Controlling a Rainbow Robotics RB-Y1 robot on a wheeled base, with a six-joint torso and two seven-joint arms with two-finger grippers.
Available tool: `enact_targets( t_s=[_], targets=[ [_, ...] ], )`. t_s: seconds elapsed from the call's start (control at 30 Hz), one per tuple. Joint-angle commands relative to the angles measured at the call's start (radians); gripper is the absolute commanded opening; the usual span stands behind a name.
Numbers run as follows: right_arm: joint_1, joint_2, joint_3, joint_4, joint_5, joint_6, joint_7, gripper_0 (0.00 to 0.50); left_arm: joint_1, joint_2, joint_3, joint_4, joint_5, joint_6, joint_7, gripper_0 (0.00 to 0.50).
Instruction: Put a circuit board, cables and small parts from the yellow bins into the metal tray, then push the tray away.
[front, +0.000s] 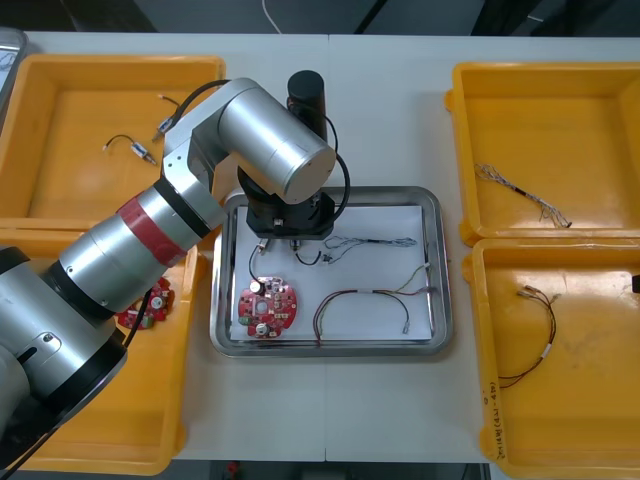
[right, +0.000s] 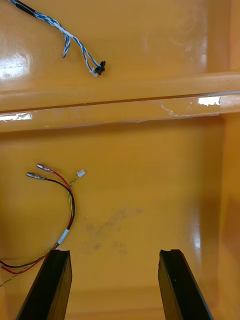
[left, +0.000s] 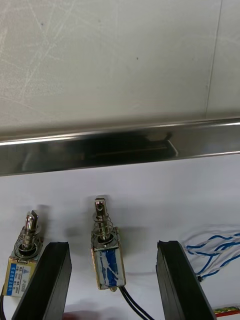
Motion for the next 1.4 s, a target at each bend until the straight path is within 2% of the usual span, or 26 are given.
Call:
enact_targets(
  t_s=[0.03, 0.37, 0.53, 0.7, 0.87, 1.0, 1.2, 1.4],
  targets=[
    [0.014, 0.012, -0.011, -0.035, -0.009, 0.003, -0.038, 0.500, -0.021, -0.023, 0.006, -0.087, -0.005, 0.075, 0.027, 0.500],
    [0.014, 0.012, -0.011, -0.035, -0.007, 0.003, -0.038, 0.500, -0.019, -0.005, 0.103, -0.236, -0.004, 0.228, 0.035, 0.500],
    [0.014, 0.012, -0.013, -0.035, -0.007, 0.003, -0.039, 0.500, -0.019, 0.011, 0.190, -0.323, 0.001, 0.326, 0.027, 0.500],
    [0.014, 0.012, -0.013, -0.035, -0.004, 0.003, -0.038, 0.500, -0.012, 0.032, 0.239, -0.394, 0.002, 0.326, 0.023, 0.500],
    [0.014, 0.012, -0.016, -0.035, -0.004, 0.003, -0.039, 0.500, 0.071, 0.078, 0.299, -0.516, 0.011, 0.326, 0.013, 0.500],
    [0.014, 0.010, -0.017, -0.035, -0.004, 0.003, -0.038, 0.500, 0.105, 0.116, 0.324, -0.575, 0.025, 0.326, 0.000, 0.500],
    [0.014, 0.012, -0.023, -0.035, -0.007, 0.003, -0.038, 0.500, 0.153, 0.179, 0.431, -0.660, 0.099, 0.326, -0.048, 0.500],
    [0.014, 0.012, -0.025, -0.035, -0.004, 0.003, -0.038, 0.500, 0.212, 0.239, 0.535, -0.720, 0.139, 0.326, -0.120, 0.500]
  ],
)
